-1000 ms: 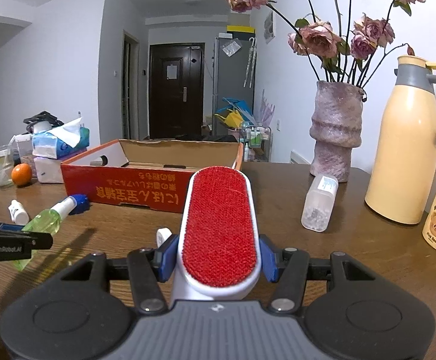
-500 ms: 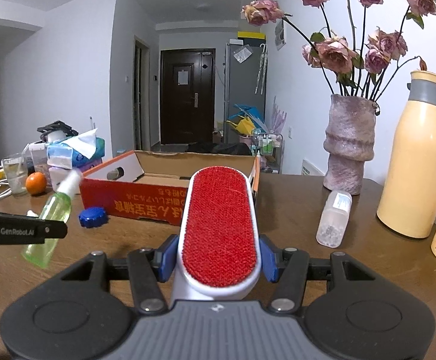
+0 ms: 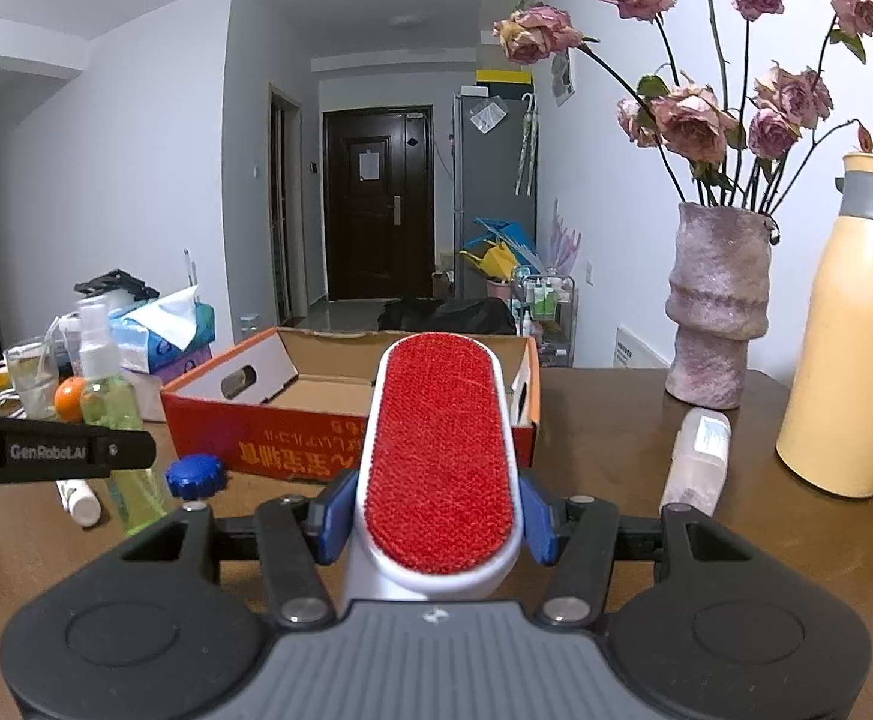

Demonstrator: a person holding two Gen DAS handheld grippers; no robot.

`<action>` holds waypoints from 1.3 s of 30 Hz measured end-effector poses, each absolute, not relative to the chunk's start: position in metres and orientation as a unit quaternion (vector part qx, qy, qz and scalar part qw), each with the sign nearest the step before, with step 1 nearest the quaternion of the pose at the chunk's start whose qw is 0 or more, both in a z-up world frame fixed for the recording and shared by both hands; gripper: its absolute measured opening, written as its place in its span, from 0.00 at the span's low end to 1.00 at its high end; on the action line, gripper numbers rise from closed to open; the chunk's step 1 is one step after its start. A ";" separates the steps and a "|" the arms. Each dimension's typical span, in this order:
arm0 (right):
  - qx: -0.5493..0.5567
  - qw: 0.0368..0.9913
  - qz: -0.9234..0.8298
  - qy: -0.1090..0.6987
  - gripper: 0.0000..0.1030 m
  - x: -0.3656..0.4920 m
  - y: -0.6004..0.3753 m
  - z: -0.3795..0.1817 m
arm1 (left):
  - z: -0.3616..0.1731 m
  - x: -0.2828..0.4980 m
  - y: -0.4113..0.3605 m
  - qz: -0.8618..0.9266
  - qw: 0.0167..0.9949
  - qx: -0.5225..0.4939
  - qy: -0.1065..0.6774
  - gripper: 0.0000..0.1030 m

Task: Organize rigid objects
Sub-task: 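Carry the green spray bottle and lint brush with both tools over the box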

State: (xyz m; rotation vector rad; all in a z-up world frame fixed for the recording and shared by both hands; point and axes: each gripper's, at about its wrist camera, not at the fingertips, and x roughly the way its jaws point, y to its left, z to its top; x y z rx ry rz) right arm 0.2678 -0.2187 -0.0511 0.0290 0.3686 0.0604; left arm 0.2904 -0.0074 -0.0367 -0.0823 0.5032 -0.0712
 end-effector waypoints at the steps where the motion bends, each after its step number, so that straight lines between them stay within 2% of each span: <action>1: 0.015 0.983 0.031 0.181 0.53 0.271 -0.217 -0.049 | -0.035 0.292 -0.008 -0.034 0.968 -0.043 0.246 0.31; 39: 0.072 0.976 0.040 0.204 0.53 0.405 -0.208 -0.039 | -0.014 0.407 -0.017 -0.016 0.974 -0.083 0.212 0.31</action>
